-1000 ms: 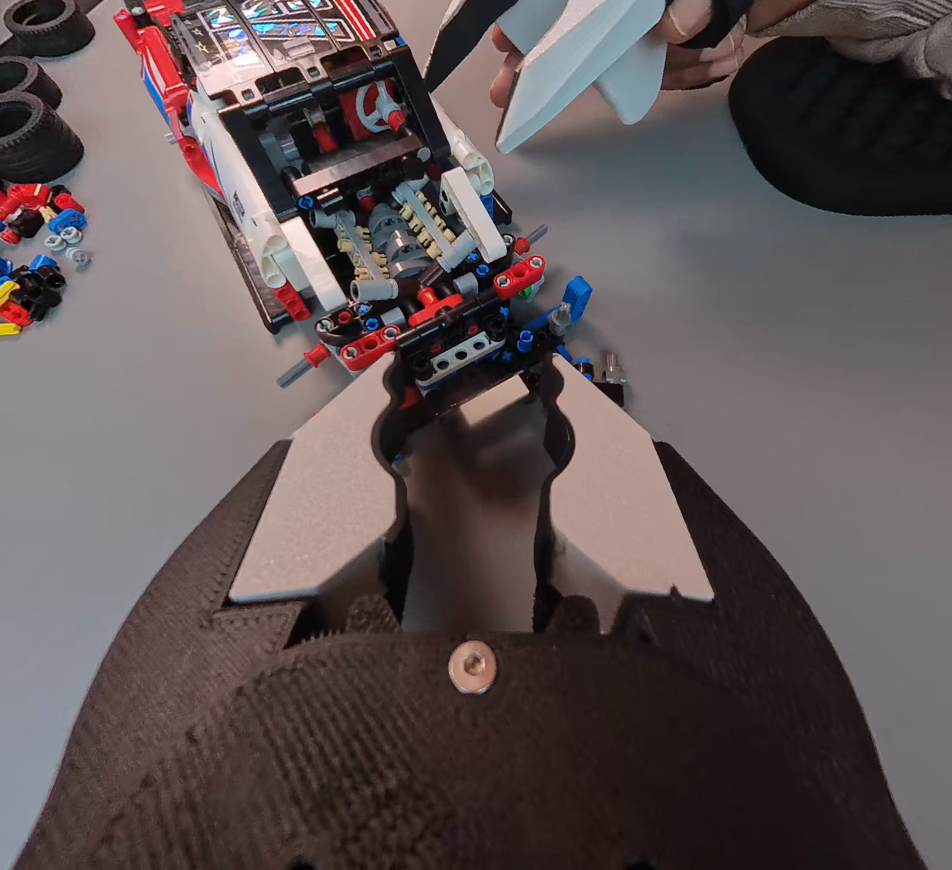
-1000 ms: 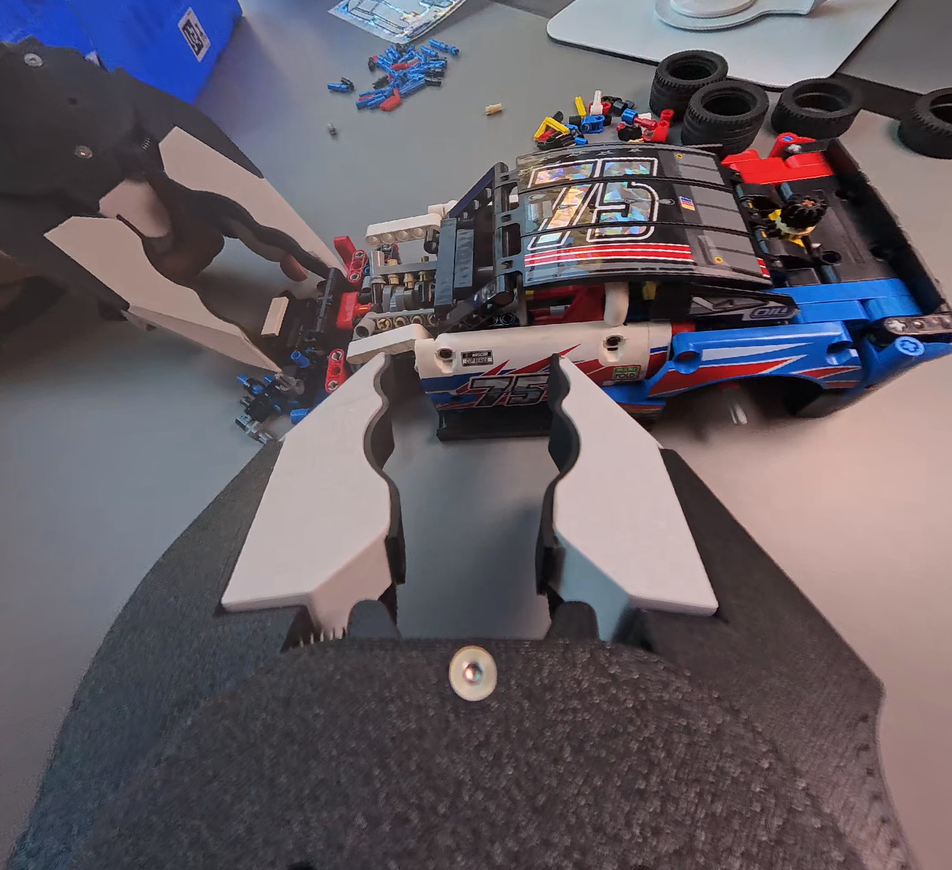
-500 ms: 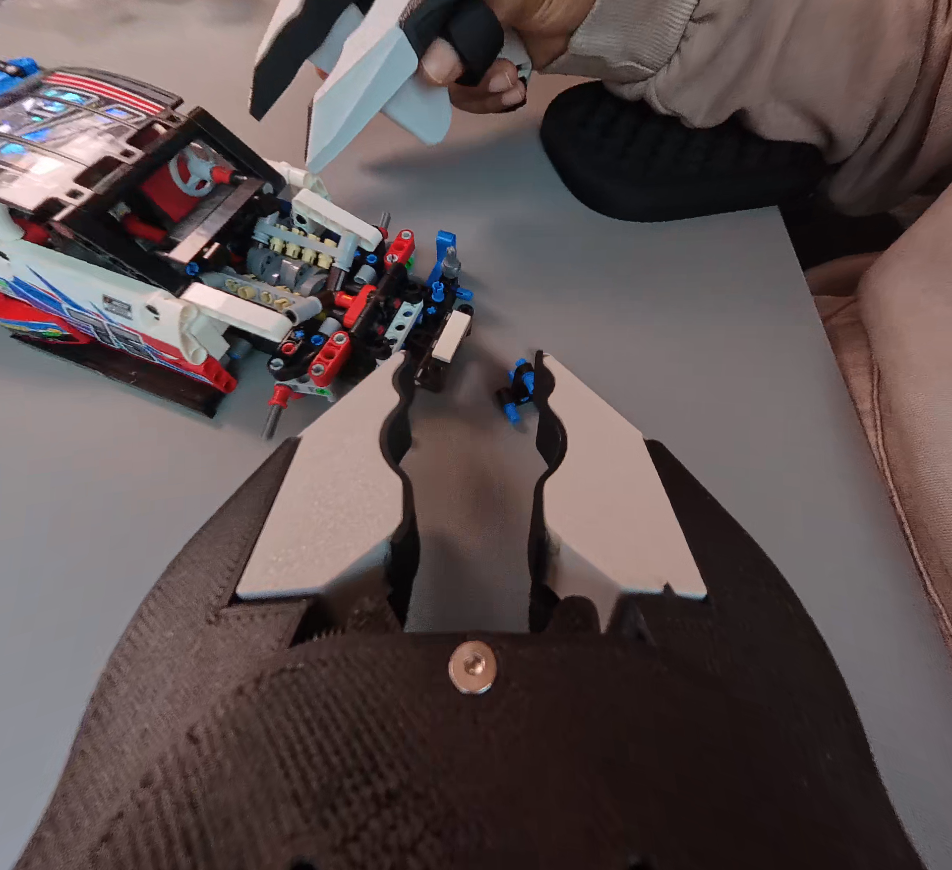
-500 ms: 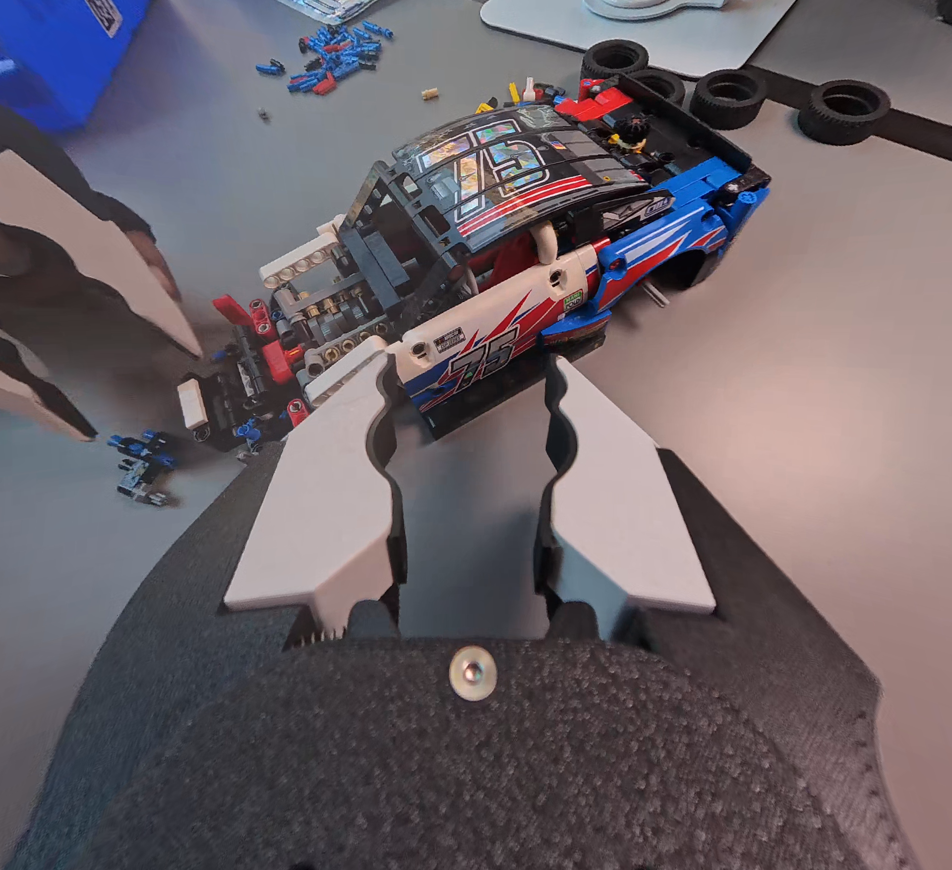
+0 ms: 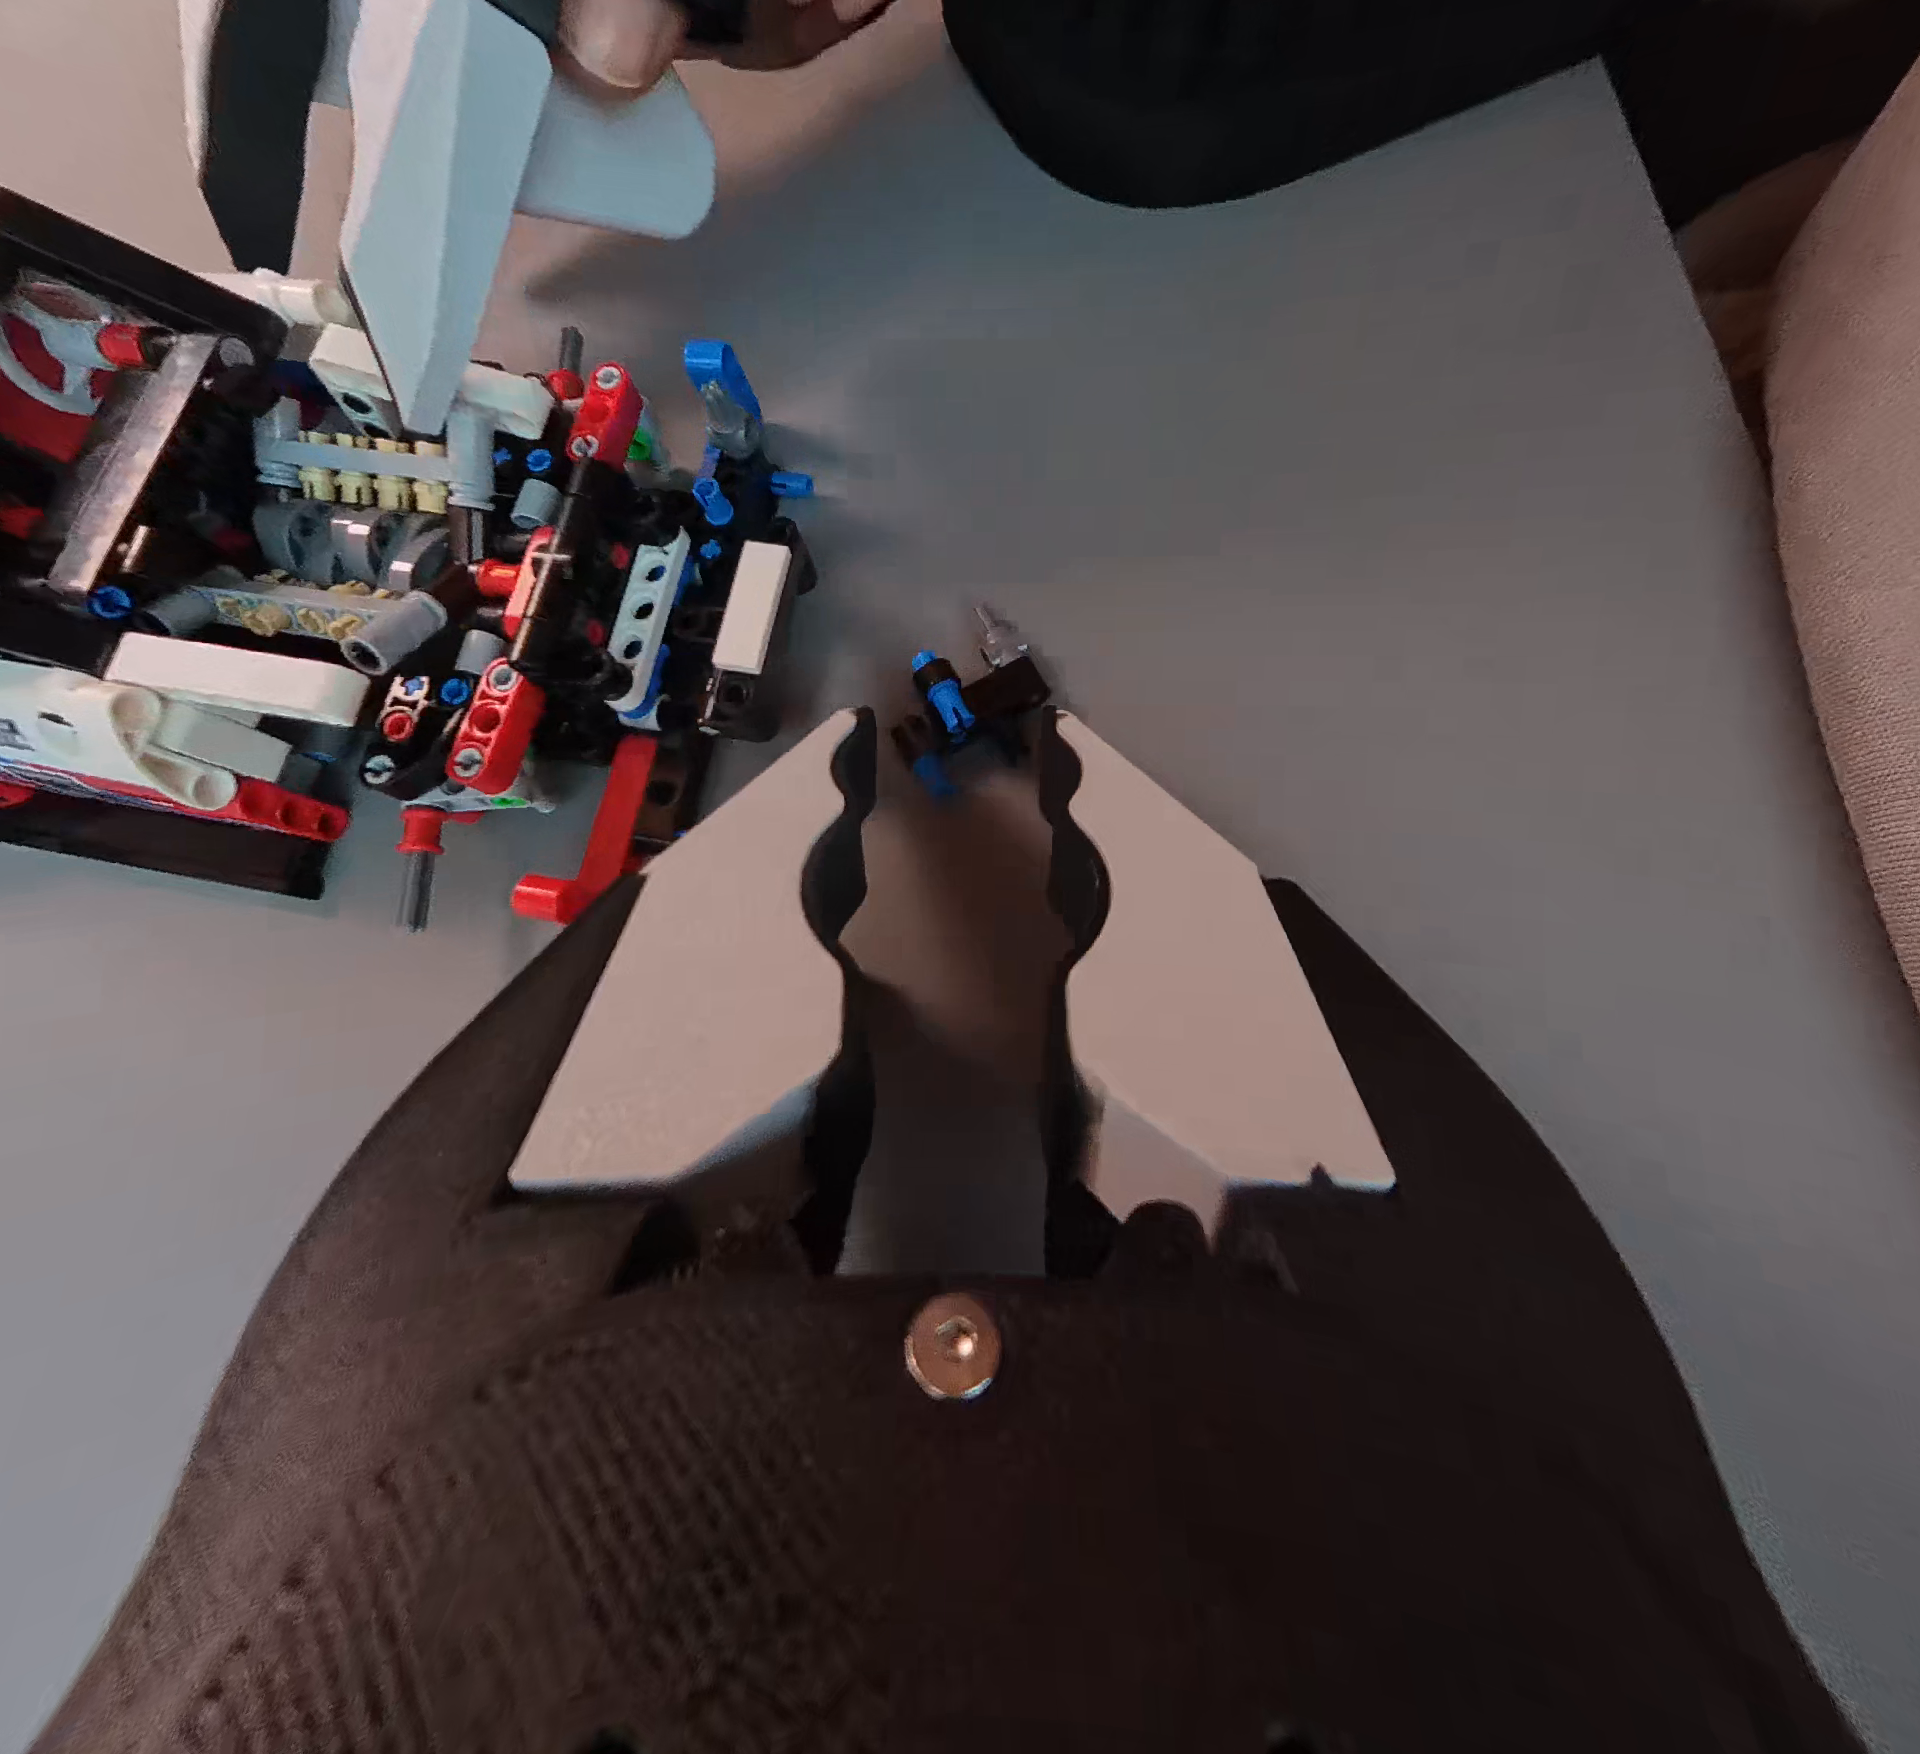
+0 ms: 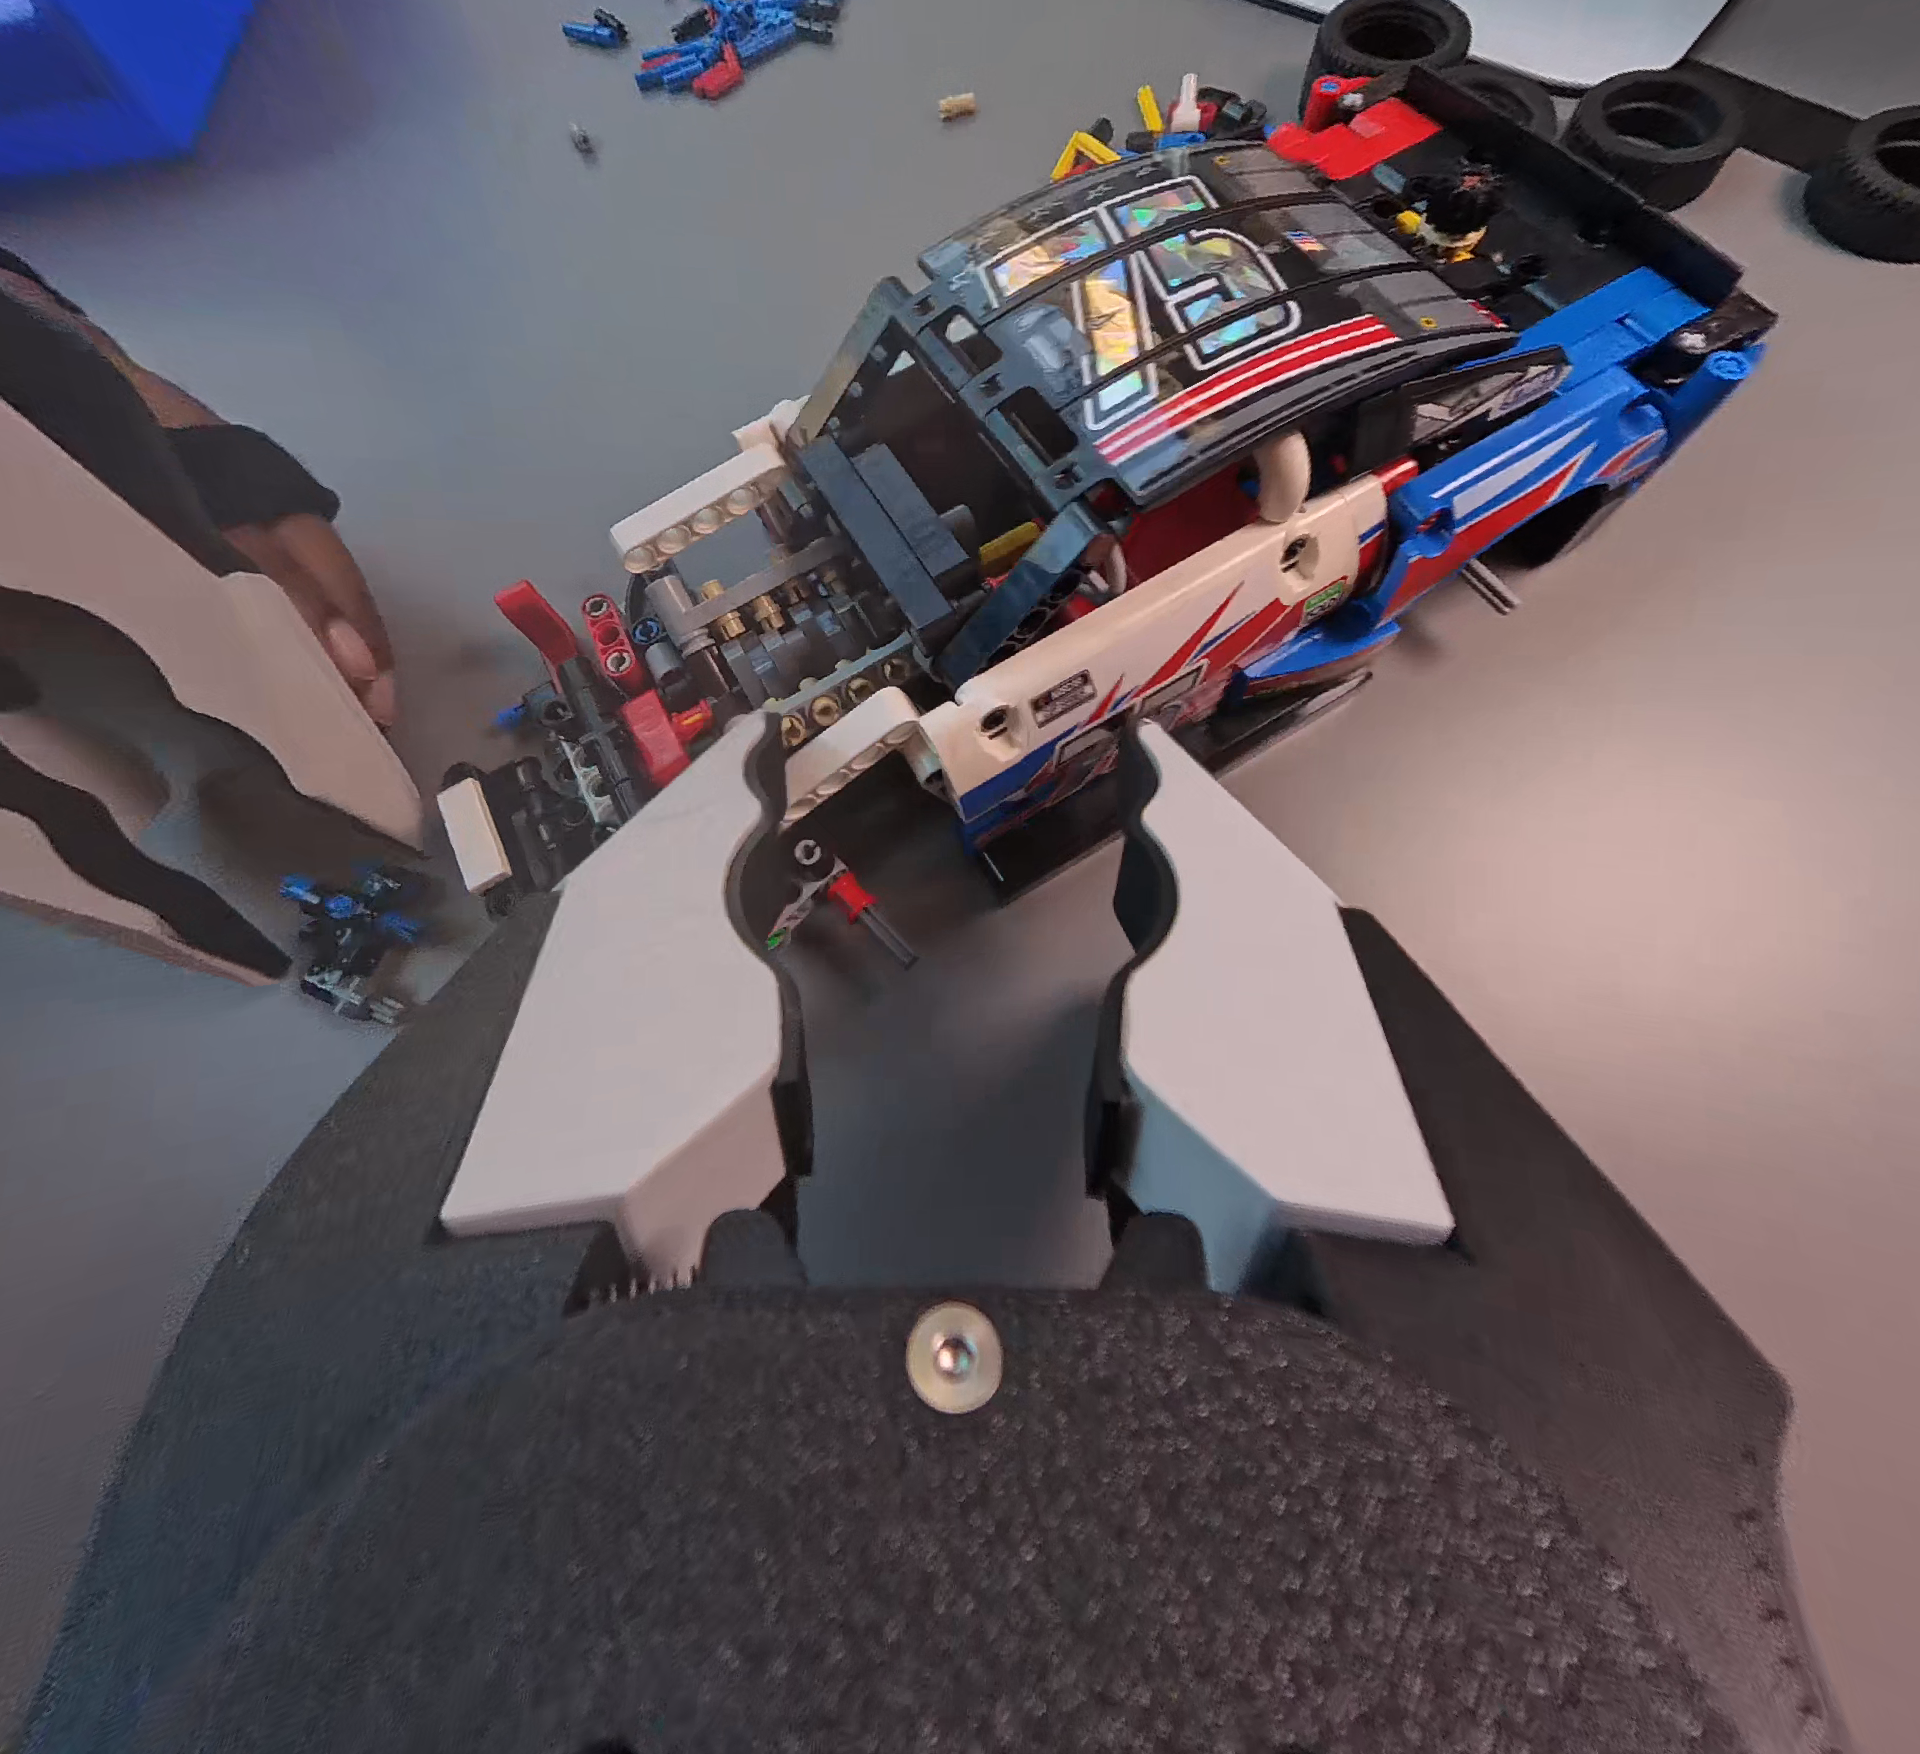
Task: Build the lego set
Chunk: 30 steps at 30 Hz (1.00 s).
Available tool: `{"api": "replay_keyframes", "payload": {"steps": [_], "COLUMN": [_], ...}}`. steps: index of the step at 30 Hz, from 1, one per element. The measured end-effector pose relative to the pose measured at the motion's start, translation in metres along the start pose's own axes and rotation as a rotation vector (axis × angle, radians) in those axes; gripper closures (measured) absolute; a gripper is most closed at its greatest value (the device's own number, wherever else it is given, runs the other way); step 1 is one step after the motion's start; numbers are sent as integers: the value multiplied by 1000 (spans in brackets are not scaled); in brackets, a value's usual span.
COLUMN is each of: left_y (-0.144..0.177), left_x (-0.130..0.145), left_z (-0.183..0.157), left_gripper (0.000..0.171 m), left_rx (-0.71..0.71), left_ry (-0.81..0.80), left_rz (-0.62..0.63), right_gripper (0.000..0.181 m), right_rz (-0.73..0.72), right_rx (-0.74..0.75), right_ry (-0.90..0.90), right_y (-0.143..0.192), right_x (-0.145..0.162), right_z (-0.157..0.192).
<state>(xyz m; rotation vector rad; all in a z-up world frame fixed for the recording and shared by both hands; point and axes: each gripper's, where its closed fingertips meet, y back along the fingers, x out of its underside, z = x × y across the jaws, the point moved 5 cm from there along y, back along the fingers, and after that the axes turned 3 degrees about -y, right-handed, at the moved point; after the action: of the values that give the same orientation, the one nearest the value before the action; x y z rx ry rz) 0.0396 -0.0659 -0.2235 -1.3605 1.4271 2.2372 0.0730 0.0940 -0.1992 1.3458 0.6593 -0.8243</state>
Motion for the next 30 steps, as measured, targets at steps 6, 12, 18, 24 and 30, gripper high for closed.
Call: {"api": "replay_keyframes", "payload": {"steps": [6,12,18,24,30], "left_y": [2,13,35,47,48], "left_x": [2,5,-2,2,2], "left_z": [-3,4,18,31,32], "left_gripper": [150,150,151,151,164], "left_rx": [-13,8,37,23,57], "left_ry": [-44,25,155,218,279], "left_rz": [17,-39,-195,-252,-289], "right_gripper": [129,132,133,133,133], "right_rz": [-16,-42,-66,-79,-131], "right_rx": [-109,-122,-148,-158,-129], "right_ry": [64,101,131,139,265], "right_y": [11,14,10,0,11], "right_x": [7,9,8,5,-7], "right_z": [-11,-15,-6,12,21]}}
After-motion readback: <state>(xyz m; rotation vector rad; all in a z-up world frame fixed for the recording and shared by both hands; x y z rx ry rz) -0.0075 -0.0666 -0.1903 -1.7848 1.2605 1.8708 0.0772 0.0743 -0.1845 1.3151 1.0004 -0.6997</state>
